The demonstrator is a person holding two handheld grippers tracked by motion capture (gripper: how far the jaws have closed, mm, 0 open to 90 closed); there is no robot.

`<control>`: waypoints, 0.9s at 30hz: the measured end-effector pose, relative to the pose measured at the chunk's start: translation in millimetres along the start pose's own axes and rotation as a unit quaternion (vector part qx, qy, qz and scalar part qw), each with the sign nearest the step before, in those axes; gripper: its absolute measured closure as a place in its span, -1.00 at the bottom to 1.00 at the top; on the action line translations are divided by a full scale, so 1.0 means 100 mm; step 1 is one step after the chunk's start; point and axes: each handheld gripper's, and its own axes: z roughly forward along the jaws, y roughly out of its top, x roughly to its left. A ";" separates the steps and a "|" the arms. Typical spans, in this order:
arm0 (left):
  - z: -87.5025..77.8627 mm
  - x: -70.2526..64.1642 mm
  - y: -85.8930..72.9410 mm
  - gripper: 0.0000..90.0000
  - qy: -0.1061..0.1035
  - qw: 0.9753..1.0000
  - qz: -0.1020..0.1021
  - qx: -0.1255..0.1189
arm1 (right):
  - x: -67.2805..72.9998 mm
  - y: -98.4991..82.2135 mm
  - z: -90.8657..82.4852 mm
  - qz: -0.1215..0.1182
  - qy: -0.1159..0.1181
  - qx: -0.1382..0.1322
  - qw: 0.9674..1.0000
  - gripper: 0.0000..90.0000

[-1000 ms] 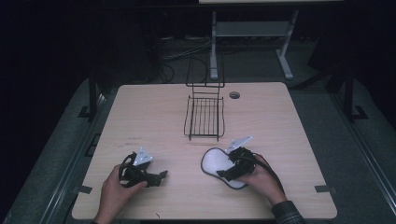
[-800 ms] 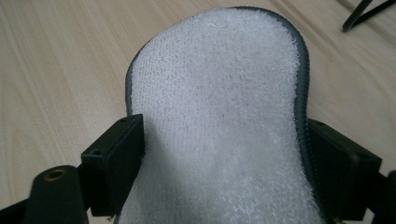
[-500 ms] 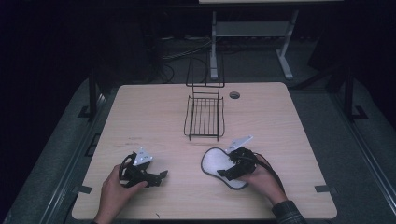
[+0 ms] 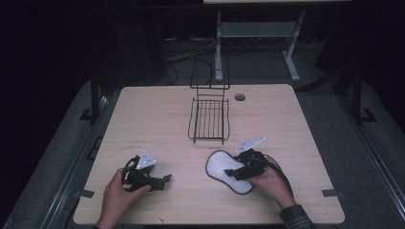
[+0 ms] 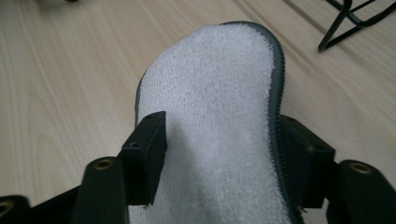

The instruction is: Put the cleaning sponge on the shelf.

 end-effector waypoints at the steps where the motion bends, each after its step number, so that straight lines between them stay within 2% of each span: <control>1: 0.00 0.00 0.00 -0.72 0.000 1.000 0.000 0.000 | 0.00 0.00 -0.01 0.000 -0.001 -0.003 1.000 -0.07; 16: 0.00 0.00 0.00 -0.72 0.000 1.000 -0.001 -0.001 | -0.03 -0.01 -0.15 0.010 0.003 -0.035 0.999 0.24; 27: 0.00 0.00 0.00 -0.72 0.000 1.000 -0.002 -0.001 | -0.03 0.00 -0.28 0.019 0.020 -0.066 0.997 0.50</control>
